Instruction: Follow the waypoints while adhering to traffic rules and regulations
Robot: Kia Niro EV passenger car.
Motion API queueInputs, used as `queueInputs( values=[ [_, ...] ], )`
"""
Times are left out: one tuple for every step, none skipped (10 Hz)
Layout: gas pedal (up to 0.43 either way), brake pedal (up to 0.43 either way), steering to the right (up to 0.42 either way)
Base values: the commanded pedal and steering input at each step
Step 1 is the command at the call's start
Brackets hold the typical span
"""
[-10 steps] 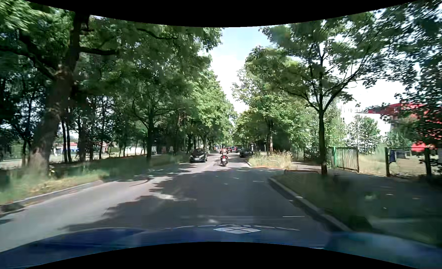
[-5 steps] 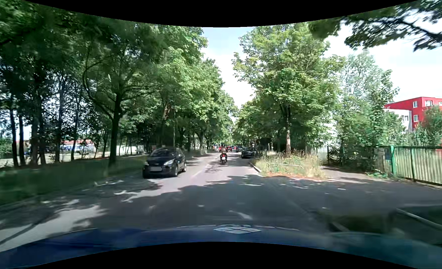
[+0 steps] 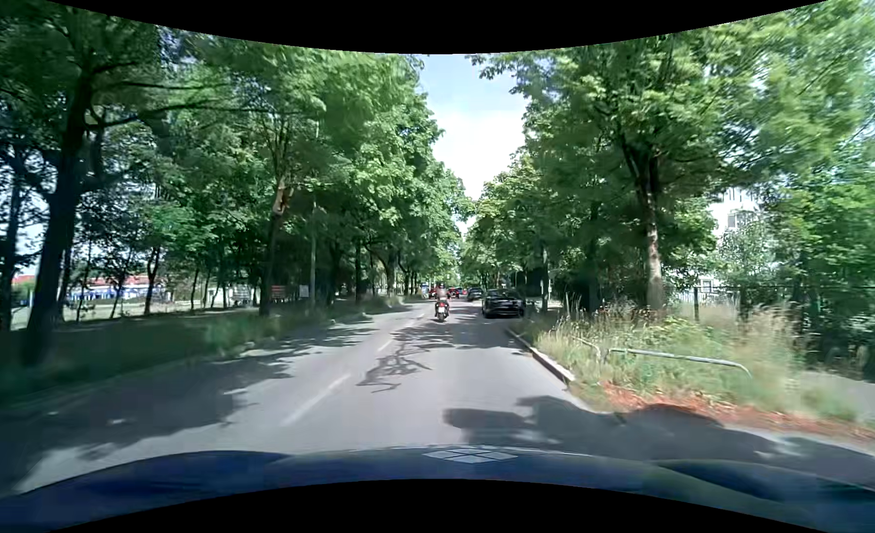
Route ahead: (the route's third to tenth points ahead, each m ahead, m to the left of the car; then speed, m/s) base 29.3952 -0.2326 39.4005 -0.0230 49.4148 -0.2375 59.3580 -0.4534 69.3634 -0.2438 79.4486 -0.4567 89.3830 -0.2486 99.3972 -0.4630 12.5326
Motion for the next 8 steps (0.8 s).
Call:
queueInputs(
  values=[
    [0.000,0.000,-0.001],
    [0.000,0.000,-0.002],
    [0.000,0.000,-0.003],
    [0.000,0.000,-0.003],
    [0.000,0.000,-0.004],
    [0.000,0.000,-0.005],
    [0.000,0.000,-0.010],
    [0.000,0.000,-0.009]
  ],
)
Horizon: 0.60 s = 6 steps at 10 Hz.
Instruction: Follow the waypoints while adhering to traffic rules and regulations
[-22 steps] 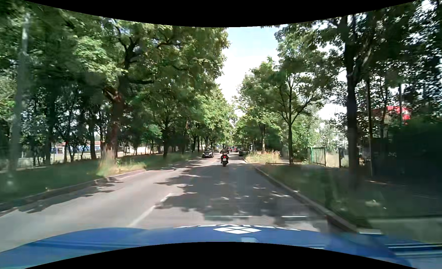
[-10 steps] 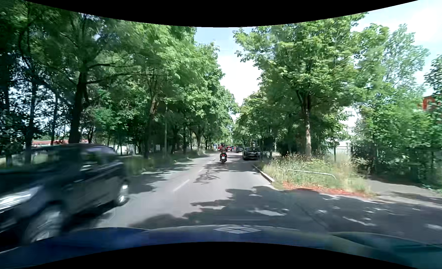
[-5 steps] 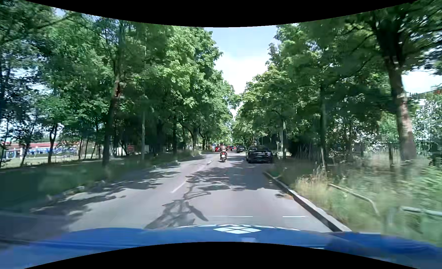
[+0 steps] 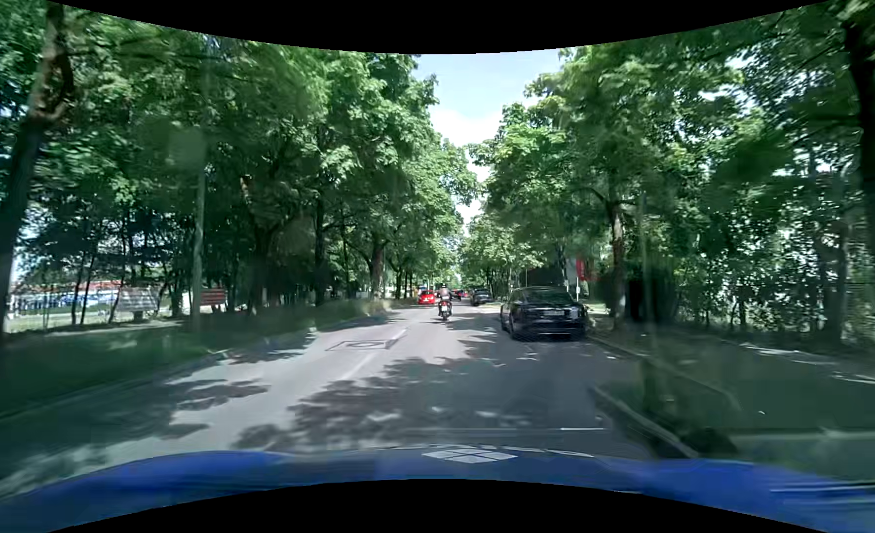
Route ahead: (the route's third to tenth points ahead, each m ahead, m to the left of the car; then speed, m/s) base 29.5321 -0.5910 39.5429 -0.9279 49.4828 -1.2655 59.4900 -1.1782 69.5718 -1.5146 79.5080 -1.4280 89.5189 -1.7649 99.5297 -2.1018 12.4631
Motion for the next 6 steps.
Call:
queueInputs(
  values=[
    [0.000,0.000,-0.008],
    [0.000,0.000,-0.008],
    [0.000,0.000,-0.008],
    [0.000,0.000,-0.007],
    [0.000,0.000,-0.007],
    [0.000,0.000,-0.005]
  ],
)
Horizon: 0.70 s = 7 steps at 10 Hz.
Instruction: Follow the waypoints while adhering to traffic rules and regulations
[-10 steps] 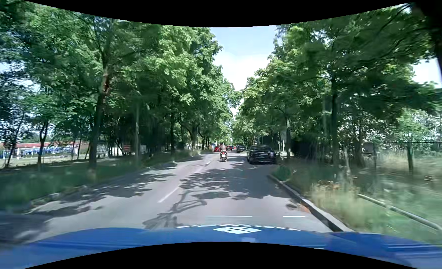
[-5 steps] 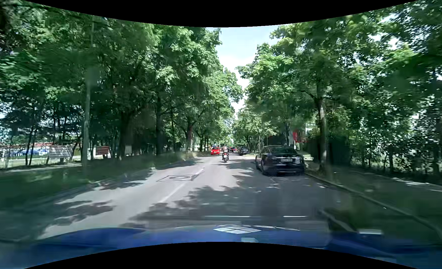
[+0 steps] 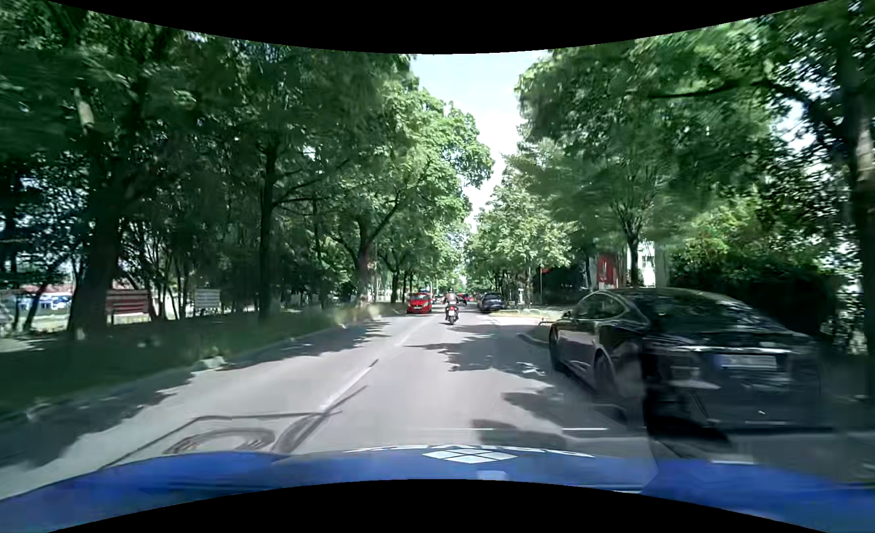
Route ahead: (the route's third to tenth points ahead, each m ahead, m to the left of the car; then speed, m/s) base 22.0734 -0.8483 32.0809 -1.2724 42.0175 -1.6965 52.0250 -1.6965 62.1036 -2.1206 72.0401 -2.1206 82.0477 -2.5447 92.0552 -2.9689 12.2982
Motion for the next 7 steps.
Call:
queueInputs(
  values=[
    [0.000,0.000,0.000],
    [0.000,0.000,0.001],
    [0.008,0.000,0.002],
    [0.008,0.000,0.001],
    [0.020,0.000,0.002],
    [0.020,0.000,0.002],
    [0.020,0.000,0.002]
  ],
)
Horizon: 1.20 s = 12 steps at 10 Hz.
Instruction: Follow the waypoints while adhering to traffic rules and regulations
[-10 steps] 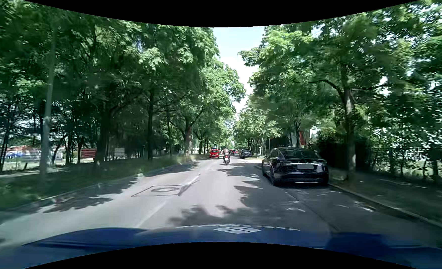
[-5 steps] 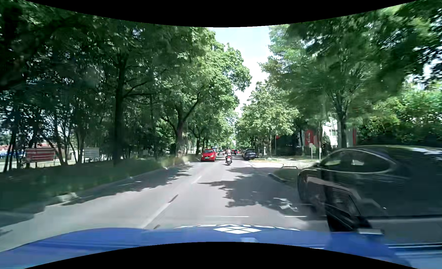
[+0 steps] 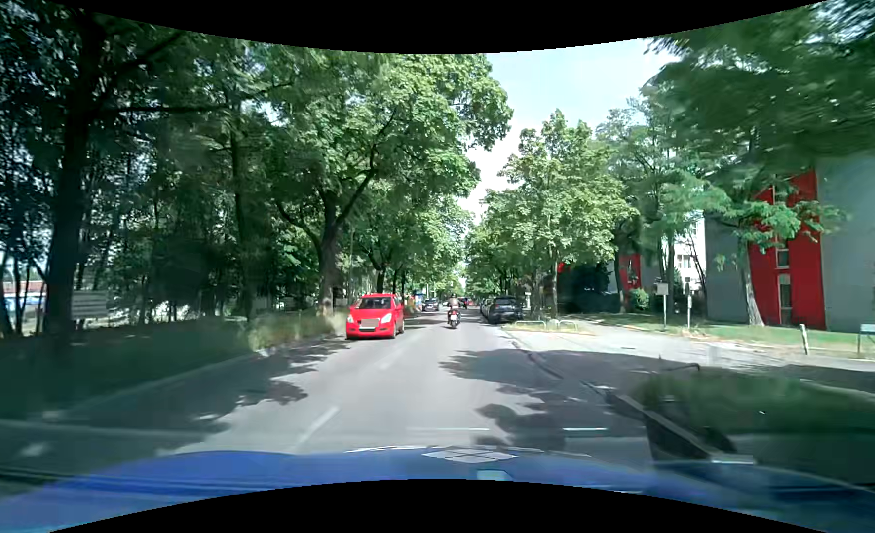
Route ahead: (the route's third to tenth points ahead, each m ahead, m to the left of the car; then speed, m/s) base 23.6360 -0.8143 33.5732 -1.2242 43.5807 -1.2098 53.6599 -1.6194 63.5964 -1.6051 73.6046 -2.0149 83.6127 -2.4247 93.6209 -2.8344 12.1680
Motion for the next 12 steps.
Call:
queueInputs(
  values=[
    [0.020,0.000,0.002],
    [0.020,0.000,0.002],
    [0.020,0.000,0.003],
    [0.020,0.000,0.002],
    [0.020,0.000,0.002],
    [0.020,0.000,0.003],
    [0.020,0.000,0.003],
    [0.039,0.000,0.003],
    [0.039,0.000,0.003],
    [0.039,0.000,0.003],
    [0.039,0.000,0.003],
    [0.039,0.000,0.003]
  ],
)
